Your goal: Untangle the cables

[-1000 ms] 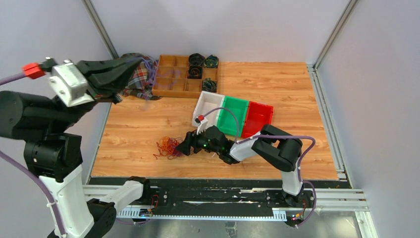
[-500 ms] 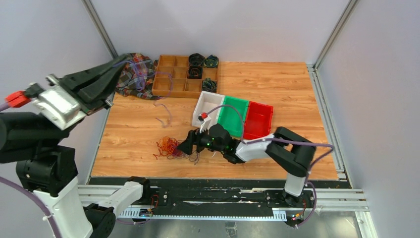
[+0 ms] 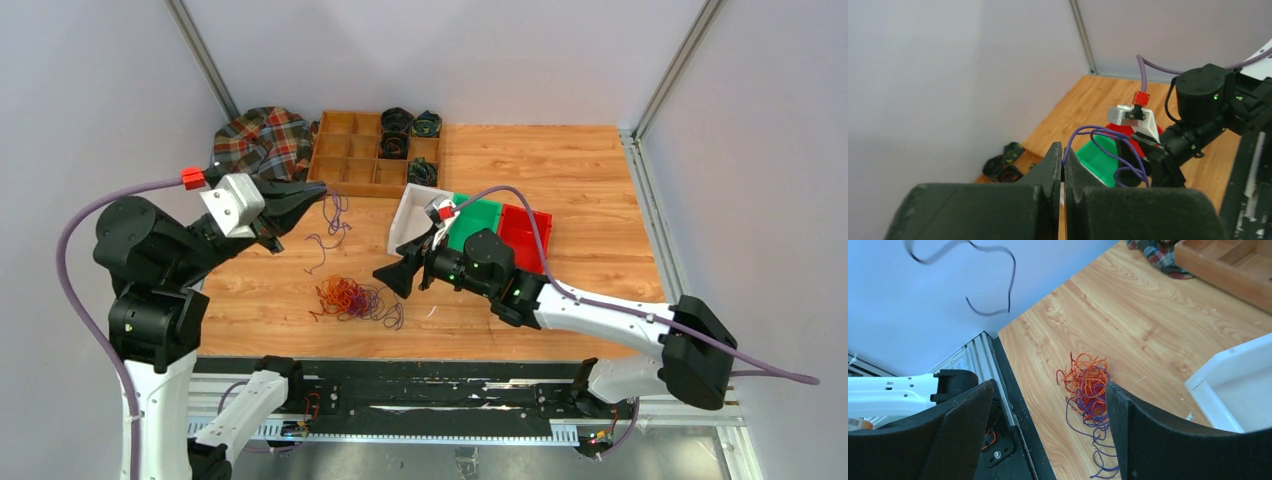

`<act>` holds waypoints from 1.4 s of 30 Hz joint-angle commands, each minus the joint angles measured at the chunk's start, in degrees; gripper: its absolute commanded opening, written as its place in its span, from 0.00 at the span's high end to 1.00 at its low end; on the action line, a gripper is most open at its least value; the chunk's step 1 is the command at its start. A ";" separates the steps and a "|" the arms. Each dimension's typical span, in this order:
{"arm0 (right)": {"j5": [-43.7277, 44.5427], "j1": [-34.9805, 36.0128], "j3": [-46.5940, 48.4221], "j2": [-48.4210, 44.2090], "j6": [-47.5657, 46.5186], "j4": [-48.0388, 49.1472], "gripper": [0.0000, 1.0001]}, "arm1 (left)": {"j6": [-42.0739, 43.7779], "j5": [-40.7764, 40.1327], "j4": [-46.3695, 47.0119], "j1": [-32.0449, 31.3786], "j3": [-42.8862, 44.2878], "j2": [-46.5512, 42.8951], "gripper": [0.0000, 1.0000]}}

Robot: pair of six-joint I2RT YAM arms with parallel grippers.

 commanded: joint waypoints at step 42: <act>20.21 -21.55 -11.65 -20.41 -1.16 -18.48 0.27 | -9.40 -6.78 7.88 -17.63 2.56 35.04 1.00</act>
